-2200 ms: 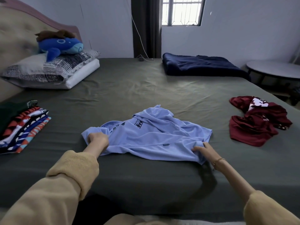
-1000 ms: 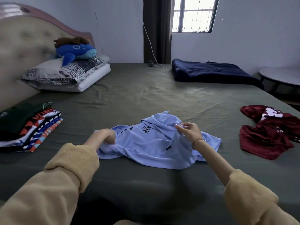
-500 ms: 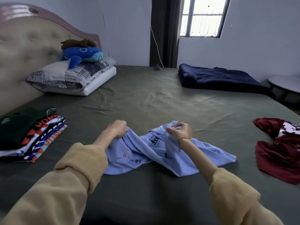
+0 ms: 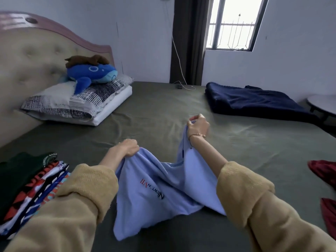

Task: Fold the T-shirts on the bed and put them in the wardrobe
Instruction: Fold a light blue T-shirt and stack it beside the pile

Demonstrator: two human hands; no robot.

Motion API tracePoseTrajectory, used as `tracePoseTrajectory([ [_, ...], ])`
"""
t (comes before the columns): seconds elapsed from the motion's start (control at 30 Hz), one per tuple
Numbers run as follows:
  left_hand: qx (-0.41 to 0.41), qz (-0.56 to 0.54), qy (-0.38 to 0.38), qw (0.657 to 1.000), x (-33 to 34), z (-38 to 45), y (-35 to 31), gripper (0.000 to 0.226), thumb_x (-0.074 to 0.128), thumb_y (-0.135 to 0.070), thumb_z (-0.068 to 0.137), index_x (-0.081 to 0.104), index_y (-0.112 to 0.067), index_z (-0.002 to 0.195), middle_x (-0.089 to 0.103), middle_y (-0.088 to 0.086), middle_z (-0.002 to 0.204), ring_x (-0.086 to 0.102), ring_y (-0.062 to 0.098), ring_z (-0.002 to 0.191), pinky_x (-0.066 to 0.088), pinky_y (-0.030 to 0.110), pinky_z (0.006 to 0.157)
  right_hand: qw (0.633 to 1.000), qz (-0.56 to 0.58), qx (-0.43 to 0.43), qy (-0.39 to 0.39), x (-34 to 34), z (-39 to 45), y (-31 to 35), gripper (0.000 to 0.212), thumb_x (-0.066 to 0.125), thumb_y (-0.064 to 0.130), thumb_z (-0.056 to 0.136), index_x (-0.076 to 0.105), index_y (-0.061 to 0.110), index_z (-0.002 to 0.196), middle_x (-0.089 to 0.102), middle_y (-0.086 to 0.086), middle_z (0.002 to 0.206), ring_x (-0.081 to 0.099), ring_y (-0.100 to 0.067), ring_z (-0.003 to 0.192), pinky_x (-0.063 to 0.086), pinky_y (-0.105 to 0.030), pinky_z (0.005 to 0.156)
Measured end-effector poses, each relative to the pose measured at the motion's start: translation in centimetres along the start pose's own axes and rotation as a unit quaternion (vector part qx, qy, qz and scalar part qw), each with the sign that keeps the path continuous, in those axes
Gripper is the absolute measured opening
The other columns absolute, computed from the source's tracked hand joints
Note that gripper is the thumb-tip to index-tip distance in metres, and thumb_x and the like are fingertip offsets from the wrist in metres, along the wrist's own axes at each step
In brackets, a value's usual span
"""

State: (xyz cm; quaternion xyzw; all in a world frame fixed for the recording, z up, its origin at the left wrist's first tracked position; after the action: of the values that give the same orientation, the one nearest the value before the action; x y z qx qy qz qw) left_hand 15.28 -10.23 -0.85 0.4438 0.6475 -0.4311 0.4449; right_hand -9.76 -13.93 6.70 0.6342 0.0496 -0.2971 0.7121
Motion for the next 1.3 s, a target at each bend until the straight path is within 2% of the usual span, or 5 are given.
tracePoseTrajectory([
  [0.63, 0.024, 0.066, -0.315, 0.947, -28.9, -0.1, -7.6, 0.018, 0.045, -0.002, 0.092, 0.06, -0.008, 0.1, 0.062, 0.013, 0.107, 0.056, 0.03, 0.106, 0.039, 0.042, 0.09, 0.945, -0.048, 0.126, -0.298, -23.5, 14.2, 12.9, 0.019, 0.044, 0.018, 0.095, 0.057, 0.017, 0.109, 0.056, -0.014, 0.112, 0.046, -0.027, 0.112, 0.026, -0.038, 0.095],
  [0.87, 0.08, 0.088, 0.225, 0.967, -24.6, 1.9, -8.2, 0.01, 0.069, -0.018, 0.084, 0.07, -0.013, 0.093, 0.058, 0.004, 0.088, 0.049, 0.015, 0.08, 0.041, 0.019, 0.059, 0.967, -0.03, 0.236, -0.091, -21.7, 16.8, 7.2, 0.014, 0.047, 0.009, 0.09, 0.058, 0.0, 0.087, 0.064, -0.016, 0.082, 0.068, -0.027, 0.064, 0.052, -0.038, 0.067],
  [1.0, -0.048, 0.115, 0.388, 0.913, -21.7, 4.5, -7.2, 0.05, 0.074, -0.03, 0.078, 0.062, -0.006, 0.121, 0.057, 0.015, 0.131, 0.059, 0.024, 0.111, 0.047, 0.033, 0.095, 0.961, -0.003, 0.273, -0.049, -18.4, 18.9, 4.6, 0.026, 0.055, 0.015, 0.077, 0.063, -0.003, 0.095, 0.063, -0.016, 0.096, 0.067, -0.032, 0.075, 0.056, -0.026, 0.071],
  [1.17, -0.11, 0.174, 0.036, 0.978, -24.9, 11.2, -9.2, 0.044, 0.056, -0.022, 0.092, 0.049, -0.011, 0.134, 0.049, 0.009, 0.138, 0.048, 0.026, 0.127, 0.043, 0.038, 0.1, 0.961, 0.099, 0.252, -0.057, -14.9, 23.7, 4.5, 0.026, 0.048, 0.003, 0.089, 0.068, 0.009, 0.104, 0.064, -0.011, 0.114, 0.059, -0.028, 0.107, 0.047, -0.029, 0.077],
  [1.3, -0.154, -0.089, -0.098, 0.979, -28.5, 15.1, -10.3, 0.026, 0.044, -0.002, 0.093, 0.06, 0.003, 0.112, 0.055, 0.022, 0.129, 0.058, 0.03, 0.107, 0.05, 0.033, 0.08, 0.959, 0.192, 0.186, -0.099, -14.2, 28.9, 7.3, 0.02, 0.054, 0.001, 0.086, 0.067, 0.011, 0.098, 0.064, -0.003, 0.097, 0.057, -0.018, 0.088, 0.048, -0.024, 0.082],
])
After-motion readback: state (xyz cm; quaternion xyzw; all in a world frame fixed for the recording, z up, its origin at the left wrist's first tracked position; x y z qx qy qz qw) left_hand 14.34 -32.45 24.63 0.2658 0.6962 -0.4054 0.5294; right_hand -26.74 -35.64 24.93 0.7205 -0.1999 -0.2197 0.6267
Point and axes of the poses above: each hand's wrist, its own z-axis towards the middle knuckle, its own x-axis out of the palm, y = z × x, the point moved 6 cm from there along z, towards the middle knuckle
